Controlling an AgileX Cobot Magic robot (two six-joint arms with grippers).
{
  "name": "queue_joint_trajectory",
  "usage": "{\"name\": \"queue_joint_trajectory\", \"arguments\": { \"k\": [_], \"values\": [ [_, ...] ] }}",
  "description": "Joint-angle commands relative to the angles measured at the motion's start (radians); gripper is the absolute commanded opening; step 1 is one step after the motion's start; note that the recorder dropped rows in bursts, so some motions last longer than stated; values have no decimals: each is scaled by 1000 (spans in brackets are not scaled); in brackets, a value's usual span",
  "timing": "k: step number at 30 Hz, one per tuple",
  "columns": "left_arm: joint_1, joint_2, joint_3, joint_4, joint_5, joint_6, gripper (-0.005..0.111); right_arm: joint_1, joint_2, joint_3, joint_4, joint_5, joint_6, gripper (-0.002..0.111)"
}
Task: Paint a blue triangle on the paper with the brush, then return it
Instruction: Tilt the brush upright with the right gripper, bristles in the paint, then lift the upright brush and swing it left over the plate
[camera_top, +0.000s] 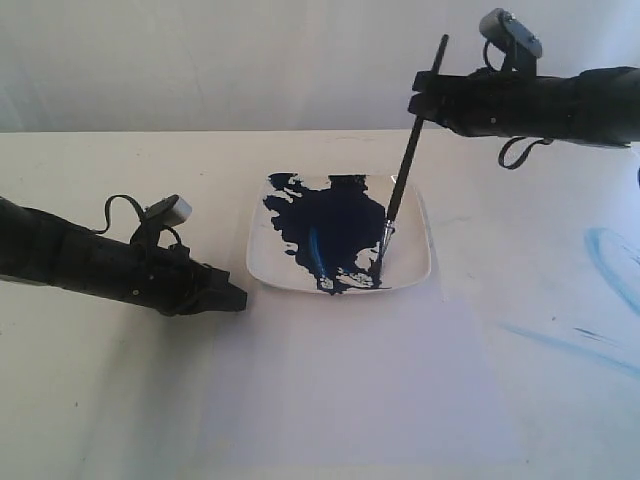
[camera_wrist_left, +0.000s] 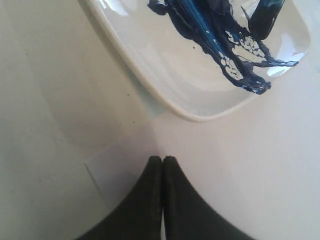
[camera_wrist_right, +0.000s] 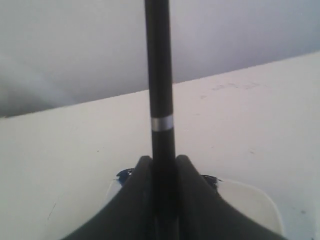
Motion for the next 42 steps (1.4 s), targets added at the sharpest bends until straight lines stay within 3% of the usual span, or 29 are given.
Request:
{"name": "queue_joint_trajectory", "arguments": {
  "k": [1,10,22,42],
  "values": [
    [-6,17,6,1,-2,-9,0,22,0,-20,-3,117,-172,0],
    [-6,17,6,1,-2,-9,0,41,-5,-37,-3,209,-351,0],
    [-6,17,6,1,-2,-9,0,51,-72,-48,-3,286,-424,0],
    [-6,17,6,1,-2,-9,0,100,-97,39,-3,143,-573,0]
  ]
}}
